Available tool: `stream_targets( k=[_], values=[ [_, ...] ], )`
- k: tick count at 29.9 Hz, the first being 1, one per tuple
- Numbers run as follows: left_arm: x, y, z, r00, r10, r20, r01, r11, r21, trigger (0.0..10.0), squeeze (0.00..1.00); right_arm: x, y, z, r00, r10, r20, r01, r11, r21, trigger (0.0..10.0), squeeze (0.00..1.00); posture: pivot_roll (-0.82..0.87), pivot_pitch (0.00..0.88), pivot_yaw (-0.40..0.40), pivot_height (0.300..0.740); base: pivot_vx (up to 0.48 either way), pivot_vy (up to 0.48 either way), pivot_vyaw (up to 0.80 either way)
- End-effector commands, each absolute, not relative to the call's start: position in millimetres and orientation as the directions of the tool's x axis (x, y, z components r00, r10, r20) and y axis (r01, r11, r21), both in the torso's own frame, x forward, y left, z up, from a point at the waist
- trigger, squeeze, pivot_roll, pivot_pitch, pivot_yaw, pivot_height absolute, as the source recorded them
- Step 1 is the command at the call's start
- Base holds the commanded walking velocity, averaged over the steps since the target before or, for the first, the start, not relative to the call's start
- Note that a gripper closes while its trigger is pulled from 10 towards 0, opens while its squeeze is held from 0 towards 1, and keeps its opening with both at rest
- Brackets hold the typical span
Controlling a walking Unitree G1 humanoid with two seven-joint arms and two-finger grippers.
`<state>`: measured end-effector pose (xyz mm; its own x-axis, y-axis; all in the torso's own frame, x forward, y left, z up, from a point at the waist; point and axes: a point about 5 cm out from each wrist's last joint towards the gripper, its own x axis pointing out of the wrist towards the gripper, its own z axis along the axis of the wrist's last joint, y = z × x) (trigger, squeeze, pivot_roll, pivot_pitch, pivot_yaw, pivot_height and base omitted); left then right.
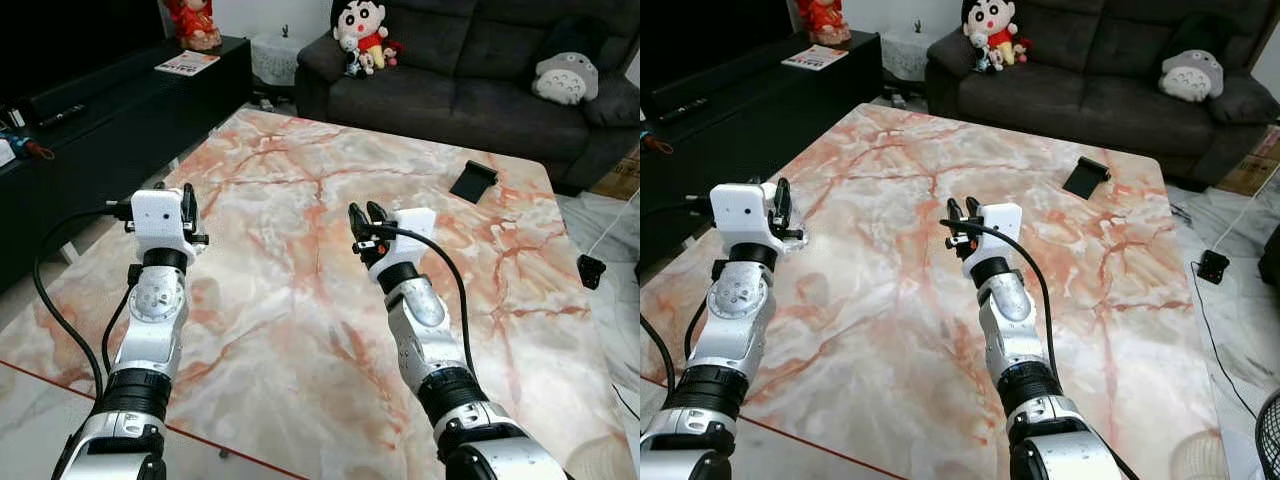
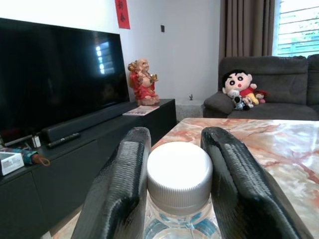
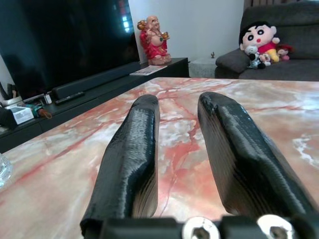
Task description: Picking trash to rubbish bin
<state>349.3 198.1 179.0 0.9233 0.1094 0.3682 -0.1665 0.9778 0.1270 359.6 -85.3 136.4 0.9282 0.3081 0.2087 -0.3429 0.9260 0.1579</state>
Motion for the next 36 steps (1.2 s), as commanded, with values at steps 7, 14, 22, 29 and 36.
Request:
stream_targets(
  k=[7, 14, 22, 29, 36],
  values=[
    [350, 185, 186, 0.918, 0.085, 0.387, -0.146, 0.981, 0.131, 10.0, 0.0, 362, -87, 141, 0.928, 0.296, 0.228, -0.335, 0.929, 0.16, 10.0, 0.0, -0.01, 0.0, -0.035, 0.74, 0.0, 0.0, 0.0],
    [351, 182, 185, 0.922, 0.071, 0.381, -0.134, 0.981, 0.141, 10.0, 0.0, 361, -86, 139, 0.927, 0.299, 0.225, -0.338, 0.927, 0.16, 10.0, 0.0, 0.0, 0.0, -0.031, 0.74, -0.24, 0.0, 0.0],
    [350, 181, 185, 0.924, 0.064, 0.378, -0.13, 0.98, 0.152, 10.0, 0.0, 361, -83, 139, 0.925, 0.304, 0.228, -0.344, 0.925, 0.163, 10.0, 0.0, 0.0, 0.0, -0.029, 0.74, -0.24, 0.0, 0.0],
    [351, 179, 186, 0.924, 0.06, 0.378, -0.127, 0.98, 0.153, 10.0, 0.0, 361, -85, 139, 0.927, 0.298, 0.228, -0.338, 0.927, 0.161, 10.0, 0.0, -0.01, 0.0, -0.028, 0.74, -0.104, 0.0, 0.0],
    [351, 179, 186, 0.925, 0.058, 0.376, -0.125, 0.98, 0.155, 10.0, 0.0, 361, -87, 139, 0.928, 0.293, 0.228, -0.333, 0.929, 0.161, 10.0, 0.0, -0.01, 0.0, -0.026, 0.74, -0.034, 0.0, 0.0]
  ],
)
